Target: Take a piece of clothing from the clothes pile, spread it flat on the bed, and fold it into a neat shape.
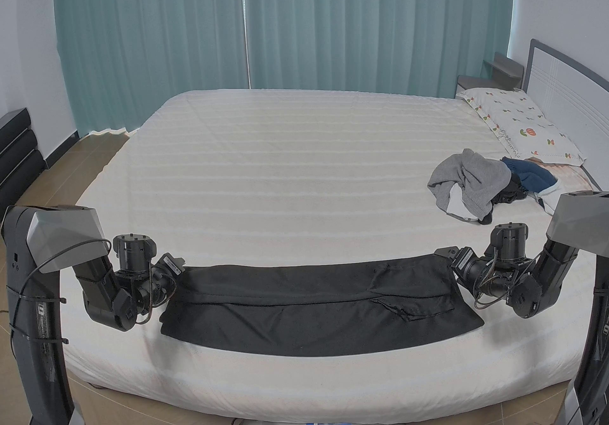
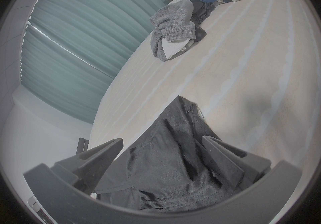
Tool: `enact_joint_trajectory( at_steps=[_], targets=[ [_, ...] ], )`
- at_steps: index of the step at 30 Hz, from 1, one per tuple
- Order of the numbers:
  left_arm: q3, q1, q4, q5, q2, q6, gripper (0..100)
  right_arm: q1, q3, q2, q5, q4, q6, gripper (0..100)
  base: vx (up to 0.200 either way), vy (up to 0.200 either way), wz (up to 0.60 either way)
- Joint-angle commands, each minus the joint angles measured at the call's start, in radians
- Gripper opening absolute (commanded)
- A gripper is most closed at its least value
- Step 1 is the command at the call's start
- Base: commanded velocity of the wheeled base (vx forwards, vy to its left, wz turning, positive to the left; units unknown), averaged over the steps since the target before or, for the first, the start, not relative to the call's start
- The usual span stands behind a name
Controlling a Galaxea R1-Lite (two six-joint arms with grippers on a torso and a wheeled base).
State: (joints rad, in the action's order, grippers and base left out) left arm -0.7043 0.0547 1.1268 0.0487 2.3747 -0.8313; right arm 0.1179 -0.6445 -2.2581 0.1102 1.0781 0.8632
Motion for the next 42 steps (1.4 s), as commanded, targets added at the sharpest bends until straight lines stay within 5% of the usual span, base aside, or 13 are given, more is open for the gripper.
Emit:
enact_joint_trajectory(
  at_steps=[1,14,15,22,29,35,42],
  targets=[
    [-0.008,-0.006,0.007,0.002,0.017,-0.014,0,0.000,0.000,-0.015,0.000,0.002,0.000,100,0.000,0.000,0.00],
    [-0.020,-0.024,0.028,0.013,0.012,-0.086,0,-0.003,0.002,-0.012,-0.001,0.006,0.004,100,0.000,0.000,0.00],
    [-0.020,-0.024,0.027,0.011,0.011,-0.086,100,-0.003,0.002,-0.012,-0.001,0.005,0.002,100,0.000,0.000,0.00],
    [0.003,-0.030,0.027,0.011,-0.012,-0.089,100,0.006,0.016,0.031,-0.001,0.003,0.037,100,0.000,0.000,0.00],
    [0.204,-0.068,0.027,-0.033,-0.255,-0.097,100,0.022,0.051,0.195,-0.001,-0.060,0.056,100,0.000,0.000,0.00],
    [0.246,-0.059,0.027,-0.036,-0.270,-0.123,100,0.029,0.135,0.249,-0.001,-0.095,0.074,100,0.000,0.000,0.00],
    [0.393,-0.033,0.027,-0.072,-0.267,-0.186,100,0.048,0.341,0.261,0.031,0.086,0.119,100,-0.114,0.000,0.00]
  ],
)
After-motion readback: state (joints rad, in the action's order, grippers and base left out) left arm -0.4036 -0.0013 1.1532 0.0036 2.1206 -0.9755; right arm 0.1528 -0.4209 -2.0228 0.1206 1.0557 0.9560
